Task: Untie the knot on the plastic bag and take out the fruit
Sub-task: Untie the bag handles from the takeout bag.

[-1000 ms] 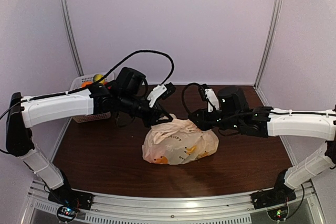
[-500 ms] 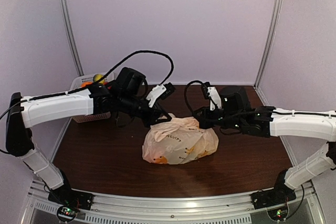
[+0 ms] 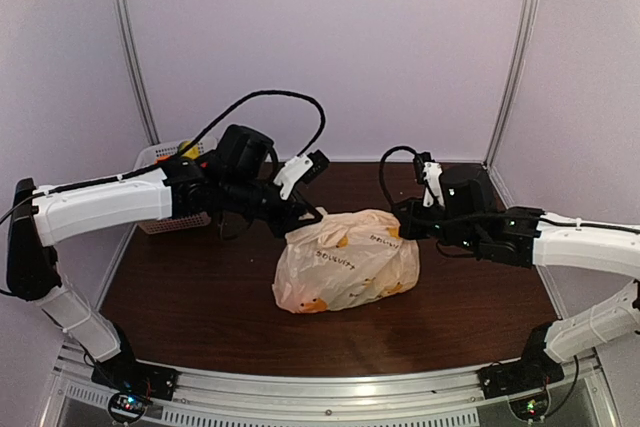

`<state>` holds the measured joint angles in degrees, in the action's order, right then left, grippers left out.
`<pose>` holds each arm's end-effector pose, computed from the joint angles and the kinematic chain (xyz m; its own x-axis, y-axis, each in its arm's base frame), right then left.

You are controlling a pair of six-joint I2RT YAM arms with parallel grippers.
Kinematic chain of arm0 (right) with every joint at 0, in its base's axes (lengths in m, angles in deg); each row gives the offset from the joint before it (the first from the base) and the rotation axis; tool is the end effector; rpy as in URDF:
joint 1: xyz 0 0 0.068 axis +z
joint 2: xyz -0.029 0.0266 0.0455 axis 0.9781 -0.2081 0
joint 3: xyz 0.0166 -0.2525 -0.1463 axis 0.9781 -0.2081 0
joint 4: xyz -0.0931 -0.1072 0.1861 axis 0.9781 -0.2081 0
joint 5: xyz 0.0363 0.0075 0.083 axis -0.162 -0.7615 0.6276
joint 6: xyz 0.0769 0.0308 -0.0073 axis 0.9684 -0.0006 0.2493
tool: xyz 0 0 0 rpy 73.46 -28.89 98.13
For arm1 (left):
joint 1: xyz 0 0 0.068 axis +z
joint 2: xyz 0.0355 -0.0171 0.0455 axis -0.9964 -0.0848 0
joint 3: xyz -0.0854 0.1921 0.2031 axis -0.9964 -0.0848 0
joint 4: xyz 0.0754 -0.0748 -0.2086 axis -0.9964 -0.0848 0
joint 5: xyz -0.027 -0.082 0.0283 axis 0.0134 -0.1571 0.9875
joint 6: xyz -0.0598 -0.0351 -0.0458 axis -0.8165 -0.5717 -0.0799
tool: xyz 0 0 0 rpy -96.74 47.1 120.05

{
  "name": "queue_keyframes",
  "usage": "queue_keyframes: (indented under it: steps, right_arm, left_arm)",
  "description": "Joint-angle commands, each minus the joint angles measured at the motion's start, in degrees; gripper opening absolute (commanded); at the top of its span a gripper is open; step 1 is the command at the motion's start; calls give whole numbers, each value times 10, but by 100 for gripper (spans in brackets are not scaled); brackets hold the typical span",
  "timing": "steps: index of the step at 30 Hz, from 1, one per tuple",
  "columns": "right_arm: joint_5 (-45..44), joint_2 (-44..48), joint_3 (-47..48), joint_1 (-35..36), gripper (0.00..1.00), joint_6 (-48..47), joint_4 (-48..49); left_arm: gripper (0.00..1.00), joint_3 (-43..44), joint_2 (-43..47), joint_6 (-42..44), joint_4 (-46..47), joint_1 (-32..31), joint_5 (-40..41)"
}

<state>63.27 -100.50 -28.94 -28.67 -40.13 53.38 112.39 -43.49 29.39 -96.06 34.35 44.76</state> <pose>0.1873 0.2022 0.2958 -0.5734 0.0967 -0.8135 -0.4392 0.8019 0.4050 0.2105 -0.2873 0.3128 -0.4559 0.4128 -0.7885 0.8396 0.4933 -0.2272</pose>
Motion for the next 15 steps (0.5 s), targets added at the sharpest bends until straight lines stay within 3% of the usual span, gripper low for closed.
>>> queue_keyframes:
  steps: [1,13,15]
  right_arm:
    - [-41,16,-27,-20,0,24,-9]
    - [-29,26,-58,-32,0,33,21]
    - [-19,30,-65,-33,2,30,34]
  left_arm:
    - [0,2,13,-10,4,5,27]
    - [0,4,4,-16,0,9,42]
    - [7,3,7,-8,2,9,38]
